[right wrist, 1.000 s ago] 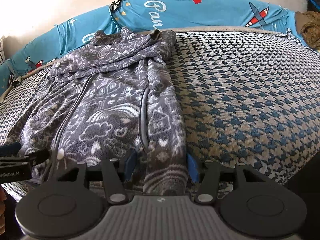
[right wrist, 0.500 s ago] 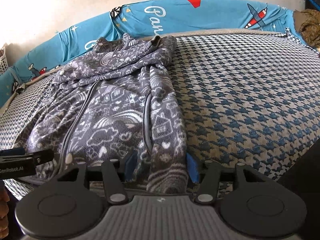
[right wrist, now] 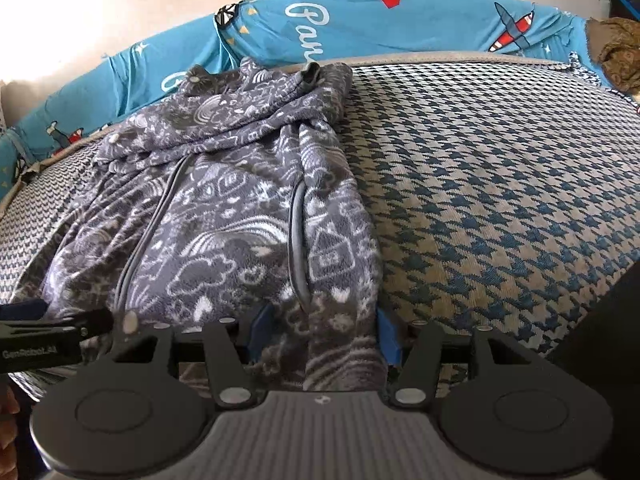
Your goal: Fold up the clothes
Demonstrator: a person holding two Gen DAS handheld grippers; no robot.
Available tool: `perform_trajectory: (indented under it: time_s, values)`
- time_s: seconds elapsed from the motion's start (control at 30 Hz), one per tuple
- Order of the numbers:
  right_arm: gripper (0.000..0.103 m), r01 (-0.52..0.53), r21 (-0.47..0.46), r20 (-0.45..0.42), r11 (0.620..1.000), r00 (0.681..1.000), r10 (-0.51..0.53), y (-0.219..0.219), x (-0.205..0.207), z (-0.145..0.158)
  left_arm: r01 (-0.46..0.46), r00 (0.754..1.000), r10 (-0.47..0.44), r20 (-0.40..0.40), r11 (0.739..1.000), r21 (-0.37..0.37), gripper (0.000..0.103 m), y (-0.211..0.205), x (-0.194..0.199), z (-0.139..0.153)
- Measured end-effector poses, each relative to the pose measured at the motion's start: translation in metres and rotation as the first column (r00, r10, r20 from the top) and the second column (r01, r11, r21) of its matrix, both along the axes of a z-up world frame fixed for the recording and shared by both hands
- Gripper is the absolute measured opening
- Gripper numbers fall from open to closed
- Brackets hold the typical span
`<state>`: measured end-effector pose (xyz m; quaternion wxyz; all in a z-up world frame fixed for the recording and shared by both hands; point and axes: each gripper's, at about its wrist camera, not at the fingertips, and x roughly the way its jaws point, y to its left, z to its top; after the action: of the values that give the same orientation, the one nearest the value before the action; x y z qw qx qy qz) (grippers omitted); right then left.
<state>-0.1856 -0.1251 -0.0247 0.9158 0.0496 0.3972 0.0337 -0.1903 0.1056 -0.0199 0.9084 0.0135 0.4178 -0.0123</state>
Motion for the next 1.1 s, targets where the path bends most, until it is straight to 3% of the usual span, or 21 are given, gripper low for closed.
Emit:
perform_trajectory:
  time_s: [0.43, 1.1]
  values:
    - [0.057, 0.015, -0.043, -0.001, 0.999, 1.000, -0.015, 0.0061, 0.0005, -0.0025, -0.004, 1.000, 0.004, -0.002, 1.000, 0.001, 0.103, -0.0019, 0.0003, -0.0010]
    - [0.058, 0.014, -0.020, -0.022, 1.000, 1.000, -0.015, 0.0016, -0.0010, -0.0021, -0.014, 1.000, 0.014, -0.001, 1.000, 0.003, 0.103, -0.0060, -0.0067, -0.0036]
